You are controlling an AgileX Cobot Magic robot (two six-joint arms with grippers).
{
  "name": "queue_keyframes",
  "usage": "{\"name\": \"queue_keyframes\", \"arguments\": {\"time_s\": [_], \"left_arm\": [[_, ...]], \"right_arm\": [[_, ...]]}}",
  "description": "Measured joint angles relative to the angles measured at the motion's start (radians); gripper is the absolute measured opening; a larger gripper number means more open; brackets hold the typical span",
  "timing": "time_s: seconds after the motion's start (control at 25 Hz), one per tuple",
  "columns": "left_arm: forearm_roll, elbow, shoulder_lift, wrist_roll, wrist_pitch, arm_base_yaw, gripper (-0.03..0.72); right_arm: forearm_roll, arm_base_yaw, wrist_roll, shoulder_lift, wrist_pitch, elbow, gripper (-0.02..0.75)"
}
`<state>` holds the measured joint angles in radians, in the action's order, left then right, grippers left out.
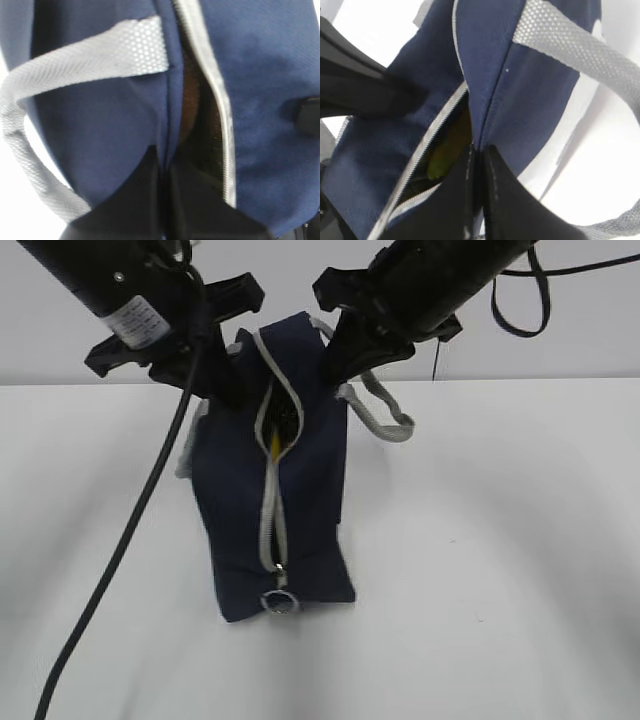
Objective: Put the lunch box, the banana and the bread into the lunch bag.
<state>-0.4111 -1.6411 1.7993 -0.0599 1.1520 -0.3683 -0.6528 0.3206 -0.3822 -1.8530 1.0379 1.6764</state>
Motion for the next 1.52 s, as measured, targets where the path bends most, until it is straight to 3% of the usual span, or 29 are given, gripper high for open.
{"name": "queue_keyframes", "arguments": {"time_s": [0.16,0.32,0.48,0.84,1.32,1.4,1.52], "left_arm": [[-0.017,0.0,0.0,0.001,-0.056,-0.049,-0.003],[-0.029,0.0,0.003,0.002,-0.098,-0.055,-0.003],[-0.03,-0.01,0.01,0.004,-0.125,-0.055,-0.003],[-0.039,-0.159,0.102,0.004,-0.102,-0.055,-0.003],[-0.056,-0.175,0.136,0.005,-0.108,-0.055,-0.003],[-0.055,-0.175,0.136,0.005,-0.108,-0.055,-0.001],[-0.055,-0.175,0.136,0.005,-0.108,-0.055,0.042]], "right_arm": [[0.137,0.0,0.076,0.038,0.034,0.0,0.004],[0.211,0.0,0.119,0.044,0.043,0.0,0.004],[0.224,0.0,0.143,0.049,0.043,0.0,0.003],[0.242,-0.039,0.155,0.049,0.019,0.0,0.003],[0.258,-0.047,0.155,0.049,0.008,0.0,0.006],[0.258,-0.047,0.155,0.049,0.01,0.0,0.033],[0.258,-0.047,0.155,0.049,0.016,0.0,0.156]]}}
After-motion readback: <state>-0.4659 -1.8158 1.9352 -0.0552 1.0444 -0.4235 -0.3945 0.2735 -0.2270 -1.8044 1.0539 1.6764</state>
